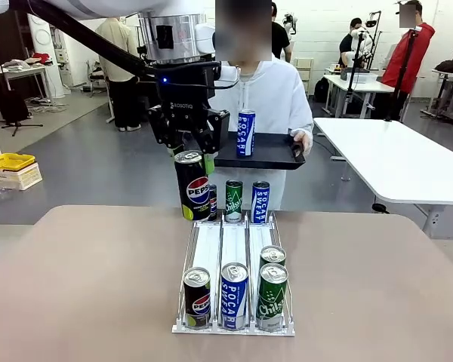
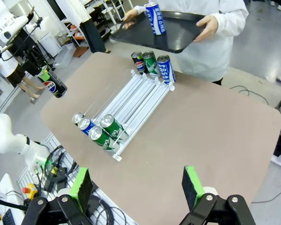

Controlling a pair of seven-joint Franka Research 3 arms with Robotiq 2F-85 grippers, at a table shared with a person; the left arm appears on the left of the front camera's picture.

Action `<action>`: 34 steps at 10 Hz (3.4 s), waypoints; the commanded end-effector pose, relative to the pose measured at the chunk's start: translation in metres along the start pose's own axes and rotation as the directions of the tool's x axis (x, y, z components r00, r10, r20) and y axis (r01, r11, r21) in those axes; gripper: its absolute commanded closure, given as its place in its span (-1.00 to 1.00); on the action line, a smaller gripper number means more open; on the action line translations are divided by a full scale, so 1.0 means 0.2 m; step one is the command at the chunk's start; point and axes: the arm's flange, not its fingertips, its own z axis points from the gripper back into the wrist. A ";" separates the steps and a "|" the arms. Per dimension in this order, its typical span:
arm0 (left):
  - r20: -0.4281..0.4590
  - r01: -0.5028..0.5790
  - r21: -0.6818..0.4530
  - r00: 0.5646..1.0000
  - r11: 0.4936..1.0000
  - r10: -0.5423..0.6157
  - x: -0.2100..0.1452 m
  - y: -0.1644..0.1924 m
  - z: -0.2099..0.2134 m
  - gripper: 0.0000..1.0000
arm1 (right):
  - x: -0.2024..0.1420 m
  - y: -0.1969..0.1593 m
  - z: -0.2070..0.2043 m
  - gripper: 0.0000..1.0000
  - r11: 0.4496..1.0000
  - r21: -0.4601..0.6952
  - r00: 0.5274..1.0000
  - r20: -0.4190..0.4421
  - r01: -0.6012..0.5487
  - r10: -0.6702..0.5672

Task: Retrieve and hand over the desired beverage to the person.
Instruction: Pick up another can of the same type that the person held from the Automatic Can Dispenser, then place the picked can on the Handle tray extended by the person.

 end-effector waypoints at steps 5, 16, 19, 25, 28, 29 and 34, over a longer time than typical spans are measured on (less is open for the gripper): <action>0.005 -0.017 0.003 1.000 1.000 0.016 -0.01 -0.01 0.01 1.00 | 0.01 0.00 -0.01 -1.00 0.999 0.034 1.000 0.020 -0.011 0.010; 0.005 -0.017 0.003 1.000 1.000 0.016 -0.01 -0.01 0.01 1.00 | 0.01 0.00 -0.01 -1.00 0.999 0.034 1.000 0.020 -0.011 0.010; -0.001 0.000 0.000 1.000 1.000 0.000 0.00 -0.01 0.00 -0.16 | 0.01 0.00 -0.01 -1.00 0.999 0.034 1.000 0.020 -0.011 0.010; 0.086 -0.019 0.127 0.996 0.992 0.008 0.47 0.14 0.07 -0.16 | 0.01 0.00 -0.01 -1.00 0.999 0.034 1.000 0.020 -0.011 0.010; 0.082 -0.049 0.107 0.996 0.993 0.041 0.68 0.28 -0.08 -0.16 | 0.01 0.00 -0.01 -1.00 0.999 0.034 1.000 0.020 -0.011 0.010; 0.082 -0.049 0.094 0.996 0.994 0.041 0.71 0.31 -0.11 -0.16 | 0.01 0.00 -0.01 -1.00 0.999 0.034 1.000 0.020 -0.011 0.010; 0.017 -0.031 0.088 0.999 0.996 0.030 0.78 0.36 -0.27 -0.16 | 0.01 0.00 -0.01 -1.00 0.999 0.034 1.000 0.020 -0.011 0.010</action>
